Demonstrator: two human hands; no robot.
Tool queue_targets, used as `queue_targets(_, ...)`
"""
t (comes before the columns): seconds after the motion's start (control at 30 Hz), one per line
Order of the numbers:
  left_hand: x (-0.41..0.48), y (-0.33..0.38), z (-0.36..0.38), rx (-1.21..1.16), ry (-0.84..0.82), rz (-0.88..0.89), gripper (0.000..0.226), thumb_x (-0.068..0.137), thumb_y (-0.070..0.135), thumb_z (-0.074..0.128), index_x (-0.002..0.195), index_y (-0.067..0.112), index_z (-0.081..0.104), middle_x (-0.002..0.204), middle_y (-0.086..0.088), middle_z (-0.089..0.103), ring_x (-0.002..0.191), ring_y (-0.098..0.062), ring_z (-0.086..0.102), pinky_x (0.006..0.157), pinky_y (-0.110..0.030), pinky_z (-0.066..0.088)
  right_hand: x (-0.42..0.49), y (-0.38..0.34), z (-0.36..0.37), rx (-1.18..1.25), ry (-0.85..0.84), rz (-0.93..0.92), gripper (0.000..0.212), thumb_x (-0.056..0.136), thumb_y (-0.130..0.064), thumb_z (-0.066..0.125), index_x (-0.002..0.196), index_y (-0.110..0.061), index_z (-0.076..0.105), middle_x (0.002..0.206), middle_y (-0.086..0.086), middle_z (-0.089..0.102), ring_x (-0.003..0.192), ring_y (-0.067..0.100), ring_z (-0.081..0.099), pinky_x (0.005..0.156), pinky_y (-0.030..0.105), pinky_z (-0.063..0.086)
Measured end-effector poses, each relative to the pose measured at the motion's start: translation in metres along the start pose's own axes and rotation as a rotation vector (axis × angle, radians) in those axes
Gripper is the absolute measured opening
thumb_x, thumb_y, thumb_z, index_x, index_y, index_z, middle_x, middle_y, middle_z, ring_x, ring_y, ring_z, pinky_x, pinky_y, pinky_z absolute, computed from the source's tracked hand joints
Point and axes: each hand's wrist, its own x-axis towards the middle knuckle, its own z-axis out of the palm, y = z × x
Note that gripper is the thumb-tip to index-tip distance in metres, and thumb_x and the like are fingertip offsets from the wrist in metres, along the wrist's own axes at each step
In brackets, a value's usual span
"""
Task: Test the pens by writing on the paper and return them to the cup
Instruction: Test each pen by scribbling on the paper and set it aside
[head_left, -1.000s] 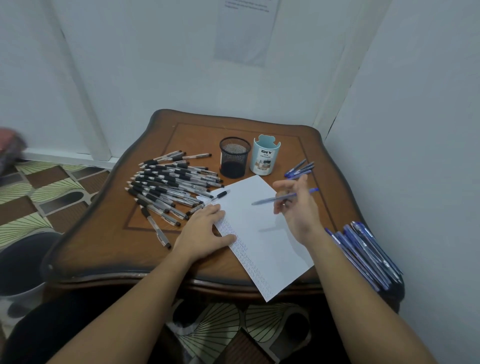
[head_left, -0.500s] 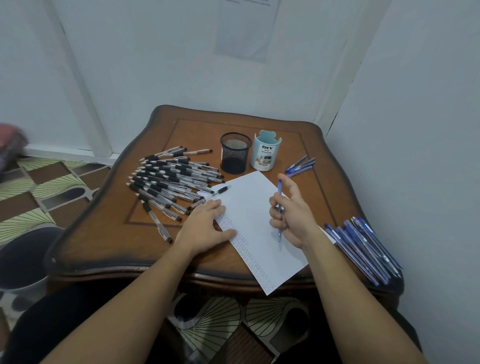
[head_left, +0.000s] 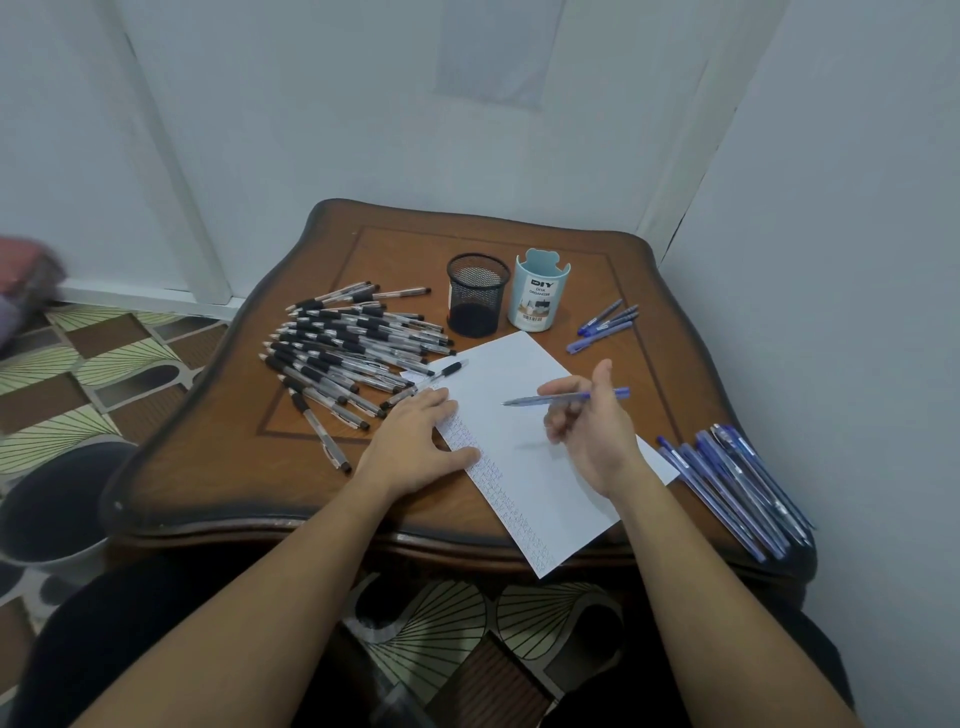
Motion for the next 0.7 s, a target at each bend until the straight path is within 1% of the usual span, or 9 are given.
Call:
queue_targets(0.07, 0.0, 0.0, 0.0, 0.004, 0.002, -0.001, 0.085, 0.077, 0.063, 0.063, 0.148, 0.021, 0.04, 0.159, 0.005, 0.027, 0.146, -0.014, 0.021, 0.117, -0.034, 0.017, -0.003, 0.007, -0.001, -0.141, -0.033, -0.022, 0.066, 0.101, -0.052, 0.022, 0.102, -0.008, 0.07, 0.062, 0.011, 0.062, 0.056, 0.016, 0.054, 0.055, 0.025, 0.039)
queue_targets(0.13, 0.0, 0.0, 0.0, 0.017, 0.002, -0.003, 0.084, 0.078, 0.063, 0.063, 0.148, 0.021, 0.04, 0.158, 0.004, 0.027, 0.146, -0.014, 0.021, 0.117, -0.034, 0.017, -0.006, 0.015, -0.001, -0.199, -0.069, -0.033, 0.051, 0.102, -0.044, 0.036, 0.106, -0.006, 0.071, 0.078, 0.013, 0.071, 0.064, 0.017, 0.062, 0.05, 0.022, 0.041)
queue_targets(0.2, 0.001, 0.0, 0.001, 0.016, 0.003, 0.001, 0.086, 0.077, 0.064, 0.062, 0.148, 0.02, 0.04, 0.159, 0.004, 0.027, 0.146, -0.014, 0.021, 0.117, -0.034, 0.017, -0.008, 0.022, -0.002, -0.22, -0.087, -0.059, 0.031, 0.1, -0.027, 0.053, 0.093, 0.0, 0.067, 0.069, 0.01, 0.065, 0.06, 0.02, 0.053, 0.046, 0.021, 0.037)
queue_targets(0.27, 0.001, 0.0, 0.001, 0.015, 0.006, 0.0, 0.084, 0.079, 0.062, 0.064, 0.147, 0.021, 0.041, 0.158, 0.004, 0.027, 0.146, -0.014, 0.021, 0.117, -0.033, 0.017, -0.012, 0.027, -0.002, -0.245, -0.094, -0.078, 0.021, 0.099, -0.015, 0.056, 0.083, -0.002, 0.059, 0.058, 0.006, 0.054, 0.055, 0.015, 0.042, 0.045, 0.018, 0.034)
queue_targets(0.33, 0.002, 0.0, 0.002, 0.017, 0.014, -0.001, 0.08, 0.081, 0.059, 0.066, 0.147, 0.022, 0.041, 0.158, 0.005, 0.027, 0.145, -0.013, 0.021, 0.117, -0.033, 0.017, -0.015, 0.028, -0.002, -0.303, -0.114, -0.11, 0.018, 0.1, -0.01, 0.053, 0.088, -0.003, 0.065, 0.062, 0.009, 0.061, 0.053, 0.013, 0.049, 0.045, 0.017, 0.036)
queue_targets(0.4, 0.002, 0.0, 0.002, 0.027, 0.017, -0.004, 0.079, 0.081, 0.058, 0.065, 0.147, 0.022, 0.04, 0.158, 0.005, 0.027, 0.145, -0.013, 0.021, 0.117, -0.034, 0.018, -0.016, 0.031, -0.003, -0.345, -0.152, -0.128, 0.017, 0.097, -0.006, 0.057, 0.093, -0.005, 0.073, 0.072, 0.012, 0.07, 0.061, 0.012, 0.059, 0.051, 0.016, 0.042)
queue_targets(0.5, 0.002, 0.0, 0.002, 0.027, 0.02, -0.003, 0.079, 0.081, 0.059, 0.065, 0.147, 0.022, 0.04, 0.158, 0.005, 0.027, 0.146, -0.013, 0.021, 0.117, -0.034, 0.018, -0.016, 0.035, -0.005, -0.379, -0.158, -0.116, 0.013, 0.082, -0.007, 0.068, 0.077, -0.016, 0.076, 0.074, 0.005, 0.07, 0.076, 0.016, 0.06, 0.066, 0.025, 0.047)
queue_targets(0.57, 0.002, -0.001, 0.002, 0.027, 0.017, -0.002, 0.08, 0.081, 0.059, 0.065, 0.147, 0.022, 0.04, 0.159, 0.005, 0.027, 0.146, -0.013, 0.021, 0.117, -0.033, 0.017, -0.016, 0.037, -0.006, -0.447, -0.153, -0.145, 0.015, 0.081, -0.008, 0.067, 0.071, -0.017, 0.074, 0.068, 0.002, 0.067, 0.073, 0.013, 0.056, 0.066, 0.027, 0.043)
queue_targets(0.7, 0.002, 0.0, 0.002, 0.031, 0.017, -0.002, 0.079, 0.081, 0.059, 0.065, 0.147, 0.023, 0.04, 0.159, 0.005, 0.027, 0.146, -0.013, 0.021, 0.117, -0.033, 0.017, -0.019, 0.038, -0.007, -0.571, -0.173, -0.203, 0.018, 0.087, -0.005, 0.067, 0.073, -0.014, 0.073, 0.069, 0.002, 0.068, 0.067, 0.004, 0.057, 0.061, 0.017, 0.042)
